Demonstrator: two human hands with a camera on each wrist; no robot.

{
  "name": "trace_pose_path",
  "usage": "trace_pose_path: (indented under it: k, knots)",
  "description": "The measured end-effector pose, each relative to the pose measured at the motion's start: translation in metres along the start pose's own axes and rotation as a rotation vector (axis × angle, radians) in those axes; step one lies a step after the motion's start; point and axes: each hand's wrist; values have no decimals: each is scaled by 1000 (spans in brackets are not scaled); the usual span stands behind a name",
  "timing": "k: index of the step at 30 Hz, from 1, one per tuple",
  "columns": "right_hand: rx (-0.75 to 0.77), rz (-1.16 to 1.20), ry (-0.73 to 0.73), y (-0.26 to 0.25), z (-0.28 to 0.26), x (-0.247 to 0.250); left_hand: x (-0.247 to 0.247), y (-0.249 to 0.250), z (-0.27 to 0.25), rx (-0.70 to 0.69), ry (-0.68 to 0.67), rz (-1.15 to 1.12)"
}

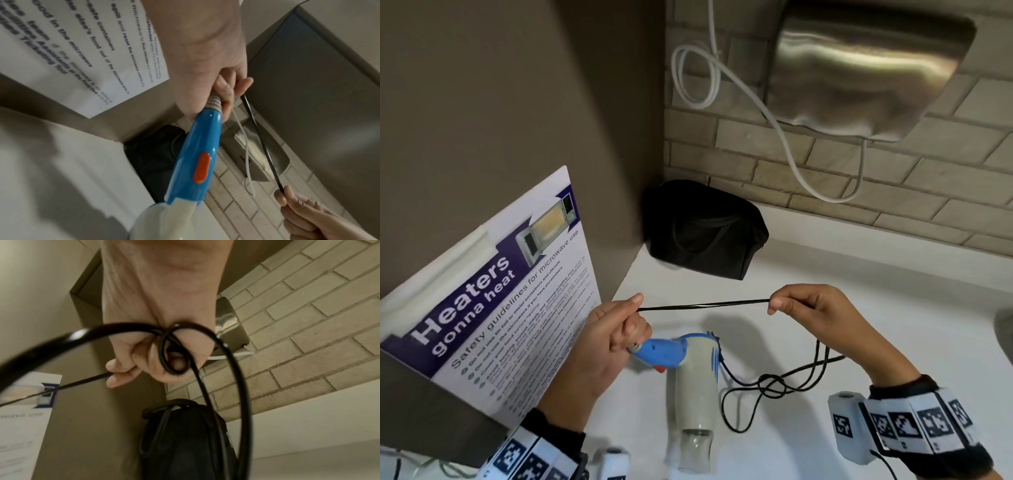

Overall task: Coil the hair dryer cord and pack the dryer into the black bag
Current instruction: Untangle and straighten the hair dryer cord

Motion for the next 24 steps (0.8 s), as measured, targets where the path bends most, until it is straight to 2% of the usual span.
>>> trace_pose_path:
  k: [4,11,14,16,20,22,24]
  knots:
    - [-62,-21,74,15,8,5,18,-7,1,49,68,-3]
    - [-48,-95,157,31,21,-12,44,-45,0,242,155,22]
    - [-46,-83,215,30,25,-18,52,-60,-5,427,96,149]
    - [-33,-86,225,27,25,-23,54,-68,-9,492,19,348]
    - [3,-157,215,25,23,-31,35,-71,-12,270,-209,866]
    - [35,-207,183,22,21,-36,15,-65,-14,149,-292,995]
    - [105,-287,123,13,17,-42,-7,-56,-14,72,-319,1005]
Point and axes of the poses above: each hand's wrist, its own z-axis towards the middle knuckle, its own x-axis out of the back of the hand, y = z × x, and after that the axes turned 7 degrees about -x, right-handed
